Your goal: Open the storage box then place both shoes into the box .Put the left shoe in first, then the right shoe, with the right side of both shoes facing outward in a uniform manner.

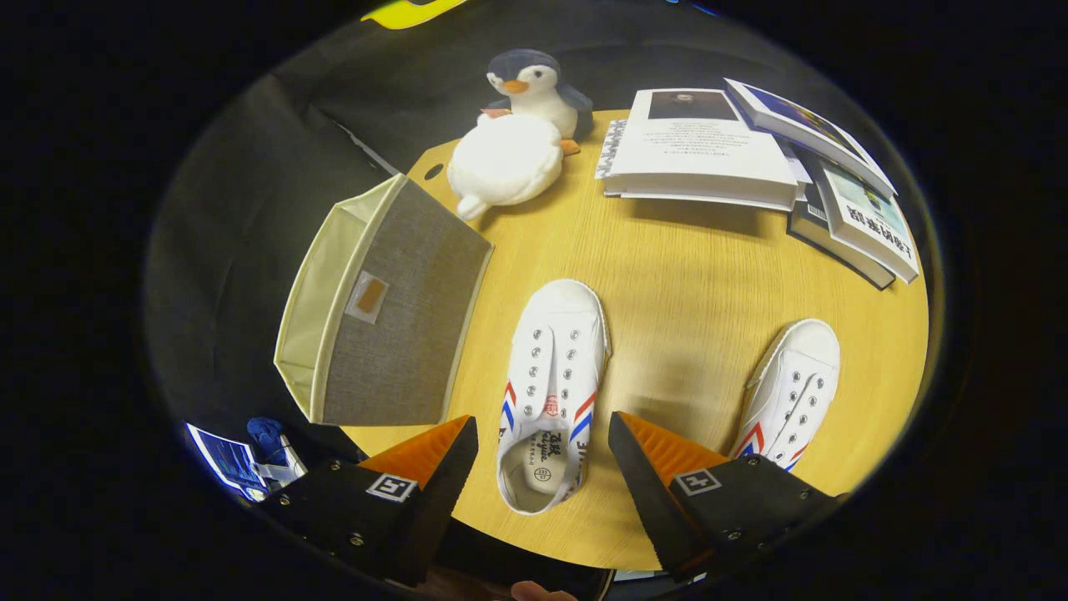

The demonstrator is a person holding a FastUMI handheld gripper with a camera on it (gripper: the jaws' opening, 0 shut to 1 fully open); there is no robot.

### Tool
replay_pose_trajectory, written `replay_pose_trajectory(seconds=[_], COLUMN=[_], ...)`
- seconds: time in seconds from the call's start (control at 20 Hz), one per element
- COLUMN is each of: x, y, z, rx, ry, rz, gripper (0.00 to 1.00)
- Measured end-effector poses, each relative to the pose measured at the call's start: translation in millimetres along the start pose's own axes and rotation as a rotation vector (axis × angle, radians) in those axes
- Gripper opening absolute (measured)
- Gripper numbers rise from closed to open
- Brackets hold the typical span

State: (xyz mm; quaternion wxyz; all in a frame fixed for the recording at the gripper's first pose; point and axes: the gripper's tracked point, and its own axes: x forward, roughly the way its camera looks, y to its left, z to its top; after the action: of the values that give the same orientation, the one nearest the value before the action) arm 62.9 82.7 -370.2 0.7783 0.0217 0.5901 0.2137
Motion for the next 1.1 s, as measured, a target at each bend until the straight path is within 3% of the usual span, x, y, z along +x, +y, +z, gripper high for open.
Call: replay_pose_trajectory(seconds=[0.4,0.55,0.65,0.75,0.85,0.9,1.0,1.1], x=[37,49,56,58,65,57,61,58], y=[-26,-29,-27,-20,-18,-18,-20,-16], z=[-28,-23,-28,-26,-32,-26,-30,-31], rx=[-0.127,-0.141,-0.15,-0.144,-0.114,-0.09,-0.031,0.017], ry=[0.18,0.199,0.229,0.246,0.249,0.242,0.231,0.238], rz=[-0.104,-0.128,-0.13,-0.118,-0.117,-0.125,-0.105,-0.078], gripper=[0.96,0.93,0.86,0.76,0.3,0.29,0.07,0.07])
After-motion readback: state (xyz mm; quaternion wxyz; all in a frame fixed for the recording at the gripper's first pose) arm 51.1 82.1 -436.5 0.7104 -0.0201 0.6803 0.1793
